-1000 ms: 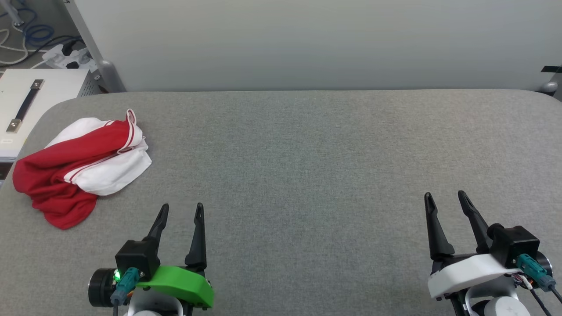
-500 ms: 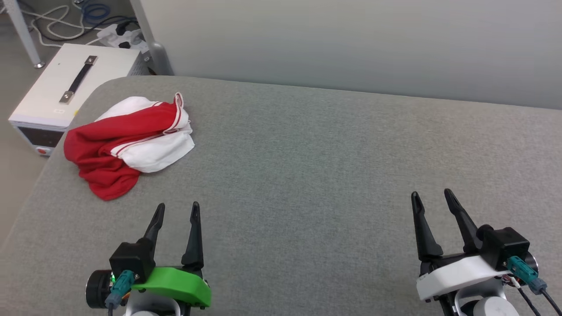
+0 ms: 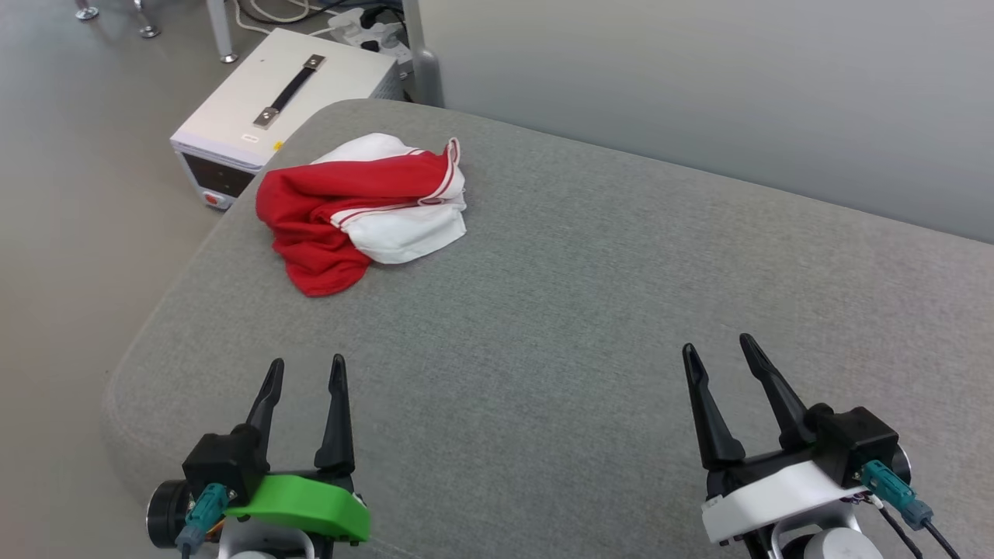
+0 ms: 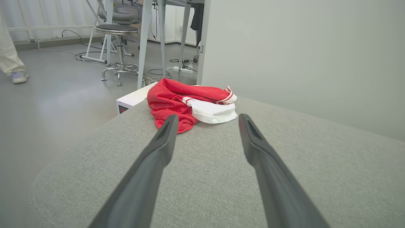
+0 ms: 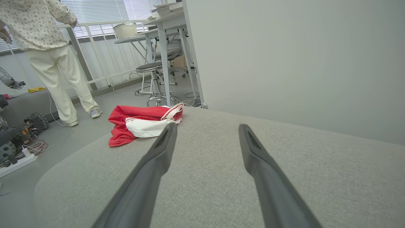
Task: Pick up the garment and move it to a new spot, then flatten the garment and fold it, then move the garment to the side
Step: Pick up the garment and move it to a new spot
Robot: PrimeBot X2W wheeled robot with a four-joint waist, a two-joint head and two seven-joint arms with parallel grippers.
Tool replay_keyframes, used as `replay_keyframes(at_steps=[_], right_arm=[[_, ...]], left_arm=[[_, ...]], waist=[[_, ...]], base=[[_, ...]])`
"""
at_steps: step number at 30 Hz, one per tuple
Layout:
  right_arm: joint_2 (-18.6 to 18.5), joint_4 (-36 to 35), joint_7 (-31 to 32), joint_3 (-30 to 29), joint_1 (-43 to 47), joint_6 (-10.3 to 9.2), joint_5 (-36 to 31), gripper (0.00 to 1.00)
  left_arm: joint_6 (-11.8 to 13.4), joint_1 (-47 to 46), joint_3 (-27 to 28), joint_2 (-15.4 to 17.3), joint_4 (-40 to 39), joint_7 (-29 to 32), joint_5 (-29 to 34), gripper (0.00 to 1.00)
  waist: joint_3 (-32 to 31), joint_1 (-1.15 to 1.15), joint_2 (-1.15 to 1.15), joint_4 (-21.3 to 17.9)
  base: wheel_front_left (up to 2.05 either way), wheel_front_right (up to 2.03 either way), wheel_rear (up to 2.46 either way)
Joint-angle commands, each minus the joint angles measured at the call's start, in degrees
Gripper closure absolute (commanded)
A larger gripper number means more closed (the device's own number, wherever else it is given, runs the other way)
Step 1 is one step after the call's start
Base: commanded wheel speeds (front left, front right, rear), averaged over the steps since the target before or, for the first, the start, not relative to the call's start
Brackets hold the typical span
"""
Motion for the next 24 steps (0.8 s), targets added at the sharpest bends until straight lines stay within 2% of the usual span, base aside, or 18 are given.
replay_keyframes(at_steps=[1, 5, 11, 16, 20, 24], right_arm=[[-0.1, 0.19, -0.74, 0.38, -0.29, -0.06, 0.47, 0.0], [-0.1, 0.4, -0.95, 1.0, -0.39, -0.06, 0.75, 0.0], [-0.1, 1.02, -0.95, 1.81, -0.34, -0.06, 0.98, 0.0], [-0.1, 1.48, -0.95, 2.09, -0.4, -0.06, 1.11, 0.0], [-0.1, 1.6, -0.95, 2.13, -0.42, -0.06, 1.22, 0.0], [-0.1, 1.45, -0.95, 2.28, -0.65, -0.06, 0.94, 0.0]], left_arm=[[-0.15, 1.24, -0.25, -0.26, 0.19, -0.61, -0.58, 0.0], [-0.48, 1.71, -0.52, -0.26, 0.21, -0.83, -0.66, 0.0], [-0.31, 1.87, -0.51, -0.26, -0.43, -0.83, -0.61, 0.0], [-0.32, 2.18, -0.26, -0.26, -0.61, -0.83, -0.67, 0.0], [-0.77, 2.15, 0.52, -0.26, -0.77, -0.83, -4.9, 0.0], [-1.2, 1.99, 2.06, -0.26, -1.45, -0.83, -4.31, 0.0]], waist=[[-0.26, 0.0, 0.0, 5.07], [-0.44, 0.0, 0.0, 7.14], [-0.56, 0.0, 0.0, 8.13], [-0.69, 0.0, 0.0, 7.75], [-0.62, 0.0, 0.0, 7.0], [0.31, 0.0, 0.0, 5.75]], base=[[0.0, 0.0, 0.0], [0.0, 0.0, 0.0], [0.0, 0.0, 0.0], [0.0, 0.0, 0.0], [0.0, 0.0, 0.0], [0.0, 0.0, 0.0]])
